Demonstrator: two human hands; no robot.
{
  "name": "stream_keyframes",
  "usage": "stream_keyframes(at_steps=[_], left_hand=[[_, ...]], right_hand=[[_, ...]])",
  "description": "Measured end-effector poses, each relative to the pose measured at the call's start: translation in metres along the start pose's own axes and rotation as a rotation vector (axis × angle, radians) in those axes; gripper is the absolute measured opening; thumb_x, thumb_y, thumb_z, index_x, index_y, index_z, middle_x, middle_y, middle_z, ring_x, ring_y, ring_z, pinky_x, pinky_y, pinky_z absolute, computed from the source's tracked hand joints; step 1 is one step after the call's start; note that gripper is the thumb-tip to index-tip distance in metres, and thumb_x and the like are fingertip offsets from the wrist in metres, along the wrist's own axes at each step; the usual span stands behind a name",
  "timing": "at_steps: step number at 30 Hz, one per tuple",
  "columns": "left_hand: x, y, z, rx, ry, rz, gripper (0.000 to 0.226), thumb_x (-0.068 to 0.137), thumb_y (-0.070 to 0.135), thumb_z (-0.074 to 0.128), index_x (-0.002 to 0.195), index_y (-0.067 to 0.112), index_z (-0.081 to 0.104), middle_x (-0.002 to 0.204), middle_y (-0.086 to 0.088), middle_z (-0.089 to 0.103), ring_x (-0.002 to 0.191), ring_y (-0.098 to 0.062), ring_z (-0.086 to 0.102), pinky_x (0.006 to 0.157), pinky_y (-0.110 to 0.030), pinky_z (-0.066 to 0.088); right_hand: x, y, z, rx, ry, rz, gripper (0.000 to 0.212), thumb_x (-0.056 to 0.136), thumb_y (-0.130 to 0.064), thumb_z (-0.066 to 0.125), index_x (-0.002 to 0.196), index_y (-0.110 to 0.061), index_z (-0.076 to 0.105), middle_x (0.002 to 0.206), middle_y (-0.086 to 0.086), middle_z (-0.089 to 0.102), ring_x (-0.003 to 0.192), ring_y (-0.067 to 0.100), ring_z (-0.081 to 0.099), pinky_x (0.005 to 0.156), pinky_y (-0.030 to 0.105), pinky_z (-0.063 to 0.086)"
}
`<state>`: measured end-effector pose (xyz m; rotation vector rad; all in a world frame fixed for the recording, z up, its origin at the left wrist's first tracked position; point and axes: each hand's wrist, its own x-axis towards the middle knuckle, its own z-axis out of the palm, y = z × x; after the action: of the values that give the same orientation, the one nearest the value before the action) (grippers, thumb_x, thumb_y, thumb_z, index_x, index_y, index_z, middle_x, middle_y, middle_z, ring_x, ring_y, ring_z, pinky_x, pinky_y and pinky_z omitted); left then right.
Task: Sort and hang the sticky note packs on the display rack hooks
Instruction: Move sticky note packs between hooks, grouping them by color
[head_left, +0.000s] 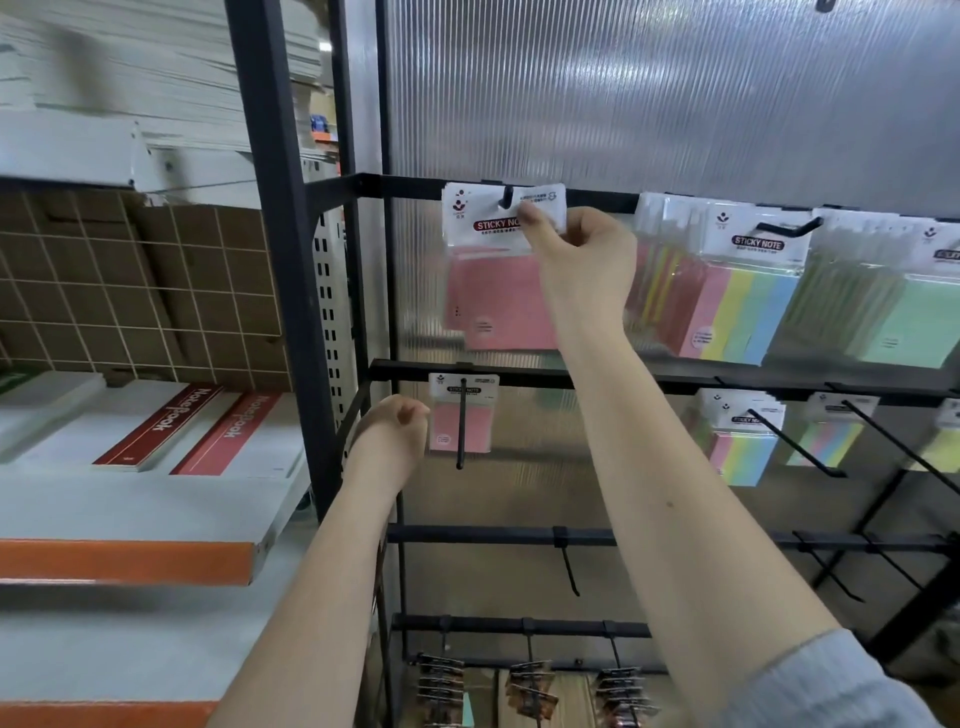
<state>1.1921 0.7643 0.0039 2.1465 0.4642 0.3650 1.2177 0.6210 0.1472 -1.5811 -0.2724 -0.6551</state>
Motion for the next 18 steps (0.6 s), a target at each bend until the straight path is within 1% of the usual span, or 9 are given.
stream_keyframes(at_steps=[1, 3, 6, 7, 10, 12, 15, 17, 18], left_hand=[[0.003, 0.0, 0.0, 0.024, -0.03, -0.024, 0.022, 0.1, 0.022, 0.035, 0.109, 0.021, 0.056, 0.103, 0.002, 0.057, 0.085, -0.011, 0.053, 0.062, -0.019, 0.041], [0.008, 0.0, 0.001, 0.039, -0.08, -0.052, 0.019, 0.1, 0.023, 0.034, 0.105, 0.022, 0.052, 0.106, 0.002, 0.053, 0.086, -0.009, 0.05, 0.065, -0.018, 0.04], [0.017, -0.004, 0.004, -0.007, -0.059, -0.052, 0.014, 0.099, 0.021, 0.036, 0.097, 0.021, 0.05, 0.09, 0.007, 0.049, 0.071, -0.002, 0.045, 0.056, -0.012, 0.038], [0.018, -0.003, 0.004, -0.006, -0.069, -0.074, 0.016, 0.099, 0.022, 0.035, 0.098, 0.021, 0.051, 0.09, 0.008, 0.047, 0.074, -0.003, 0.046, 0.057, -0.013, 0.038], [0.027, -0.004, 0.008, 0.033, -0.032, -0.078, 0.02, 0.098, 0.023, 0.036, 0.101, 0.021, 0.055, 0.102, 0.005, 0.051, 0.09, -0.011, 0.051, 0.073, -0.023, 0.042], [0.029, -0.004, 0.009, 0.028, -0.001, -0.072, 0.021, 0.097, 0.019, 0.037, 0.094, 0.018, 0.057, 0.094, 0.001, 0.054, 0.084, -0.014, 0.052, 0.071, -0.024, 0.045], [0.035, -0.002, 0.014, 0.04, -0.007, -0.056, 0.028, 0.096, 0.012, 0.034, 0.073, 0.02, 0.048, 0.075, -0.002, 0.051, 0.068, -0.016, 0.048, 0.06, -0.024, 0.04], [0.038, 0.005, 0.015, 0.061, -0.037, -0.076, 0.029, 0.098, 0.011, 0.033, 0.077, 0.017, 0.053, 0.075, -0.002, 0.052, 0.065, -0.016, 0.048, 0.058, -0.02, 0.038], [0.04, 0.008, 0.016, 0.055, -0.054, -0.084, 0.028, 0.099, 0.011, 0.035, 0.089, 0.014, 0.061, 0.086, -0.005, 0.058, 0.075, -0.02, 0.055, 0.065, -0.022, 0.043]], right_hand=[[0.004, 0.002, 0.001, -0.015, 0.005, -0.005, 0.045, 0.082, -0.036, 0.072, 0.059, -0.013, 0.04, 0.054, -0.006, 0.032, 0.046, 0.007, 0.026, 0.043, 0.015, 0.024], [0.011, 0.005, 0.004, -0.057, 0.007, -0.007, 0.041, 0.082, -0.036, 0.073, 0.062, -0.015, 0.042, 0.057, -0.005, 0.034, 0.049, 0.006, 0.028, 0.044, 0.015, 0.024], [0.02, 0.011, 0.009, -0.092, 0.001, -0.003, 0.033, 0.081, -0.037, 0.073, 0.07, -0.015, 0.05, 0.062, -0.006, 0.039, 0.052, 0.006, 0.033, 0.043, 0.014, 0.027], [0.022, 0.011, 0.01, -0.102, 0.001, -0.001, 0.031, 0.081, -0.037, 0.073, 0.073, -0.016, 0.052, 0.063, -0.008, 0.041, 0.053, 0.004, 0.036, 0.044, 0.012, 0.03], [0.023, 0.011, 0.009, -0.085, 0.014, 0.005, 0.026, 0.08, -0.037, 0.074, 0.086, -0.021, 0.055, 0.074, -0.011, 0.053, 0.064, 0.003, 0.048, 0.052, 0.01, 0.034], [0.017, 0.012, 0.004, -0.042, 0.042, -0.01, 0.021, 0.082, -0.034, 0.072, 0.091, -0.023, 0.056, 0.082, -0.009, 0.058, 0.07, 0.003, 0.053, 0.06, 0.015, 0.041], [-0.003, 0.02, -0.013, -0.021, 0.09, -0.078, 0.01, 0.086, -0.027, 0.068, 0.091, -0.021, 0.061, 0.081, -0.011, 0.06, 0.07, 0.0, 0.053, 0.069, 0.017, 0.046], [-0.018, 0.029, -0.026, -0.03, 0.09, -0.086, 0.006, 0.087, -0.025, 0.066, 0.089, -0.019, 0.063, 0.077, -0.013, 0.061, 0.067, -0.001, 0.053, 0.068, 0.014, 0.045], [-0.024, 0.035, -0.032, -0.044, 0.083, -0.083, 0.006, 0.088, -0.024, 0.065, 0.088, -0.019, 0.064, 0.076, -0.013, 0.061, 0.068, -0.001, 0.054, 0.068, 0.012, 0.045]])
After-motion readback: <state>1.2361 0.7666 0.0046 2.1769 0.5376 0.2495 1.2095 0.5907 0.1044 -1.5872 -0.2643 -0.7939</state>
